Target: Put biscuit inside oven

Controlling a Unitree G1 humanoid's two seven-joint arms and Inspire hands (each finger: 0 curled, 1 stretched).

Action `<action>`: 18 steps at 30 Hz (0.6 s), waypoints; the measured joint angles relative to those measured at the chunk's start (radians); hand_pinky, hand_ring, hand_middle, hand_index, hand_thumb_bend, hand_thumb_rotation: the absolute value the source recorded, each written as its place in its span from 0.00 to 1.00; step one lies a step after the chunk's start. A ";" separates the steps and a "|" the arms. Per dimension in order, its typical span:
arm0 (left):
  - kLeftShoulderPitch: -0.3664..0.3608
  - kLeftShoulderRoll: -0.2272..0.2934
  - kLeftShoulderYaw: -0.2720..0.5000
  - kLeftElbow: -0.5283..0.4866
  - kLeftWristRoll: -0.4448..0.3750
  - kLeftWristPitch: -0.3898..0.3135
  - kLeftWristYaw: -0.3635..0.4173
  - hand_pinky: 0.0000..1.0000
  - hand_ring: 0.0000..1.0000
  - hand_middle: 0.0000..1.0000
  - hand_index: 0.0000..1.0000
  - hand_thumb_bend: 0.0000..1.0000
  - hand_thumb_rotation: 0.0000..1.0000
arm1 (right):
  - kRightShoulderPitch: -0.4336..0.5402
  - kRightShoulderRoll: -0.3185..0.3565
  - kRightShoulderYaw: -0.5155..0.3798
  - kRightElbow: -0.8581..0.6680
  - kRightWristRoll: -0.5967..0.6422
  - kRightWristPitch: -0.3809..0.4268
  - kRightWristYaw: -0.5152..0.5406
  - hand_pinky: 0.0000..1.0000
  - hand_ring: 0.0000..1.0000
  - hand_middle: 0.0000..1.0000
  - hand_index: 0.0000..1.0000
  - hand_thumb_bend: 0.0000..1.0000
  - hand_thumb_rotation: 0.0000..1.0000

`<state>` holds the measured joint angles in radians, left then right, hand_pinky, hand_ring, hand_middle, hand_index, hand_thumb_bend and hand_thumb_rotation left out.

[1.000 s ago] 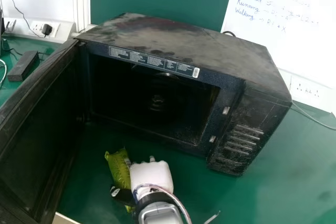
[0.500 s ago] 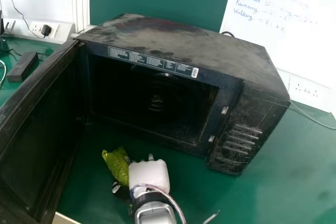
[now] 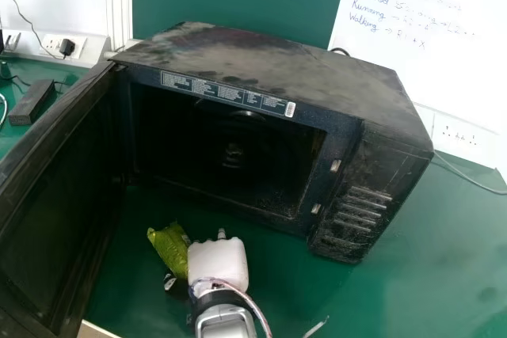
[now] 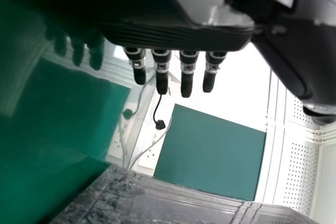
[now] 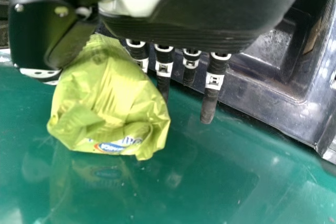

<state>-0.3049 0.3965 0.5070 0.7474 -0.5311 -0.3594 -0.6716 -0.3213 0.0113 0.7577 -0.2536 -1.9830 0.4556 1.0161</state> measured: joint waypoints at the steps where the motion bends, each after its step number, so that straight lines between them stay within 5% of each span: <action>1: 0.000 0.000 0.000 0.000 0.000 0.000 0.000 1.00 0.98 0.99 1.00 0.31 1.00 | -0.004 -0.003 0.002 0.002 0.000 -0.002 0.000 0.57 0.64 0.72 0.79 0.69 0.26; 4: 0.000 0.000 0.000 -0.001 0.000 0.000 -0.001 1.00 0.97 0.98 1.00 0.31 1.00 | -0.008 -0.005 0.002 0.002 0.001 -0.015 0.000 0.41 0.44 0.54 0.70 0.62 0.08; 7: 0.000 -0.001 0.000 -0.003 0.000 0.000 0.004 1.00 0.97 0.98 1.00 0.31 1.00 | 0.031 0.020 -0.022 -0.006 0.009 -0.016 -0.039 0.31 0.33 0.48 0.65 0.58 0.01; 18: 0.000 -0.004 -0.001 -0.008 0.001 -0.001 0.008 1.00 0.97 0.98 1.00 0.32 1.00 | 0.070 0.013 -0.065 -0.027 0.050 -0.029 -0.148 0.31 0.33 0.47 0.64 0.57 0.00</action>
<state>-0.3047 0.3923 0.5055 0.7390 -0.5302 -0.3606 -0.6640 -0.2513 0.0243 0.6931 -0.2809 -1.9331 0.4270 0.8680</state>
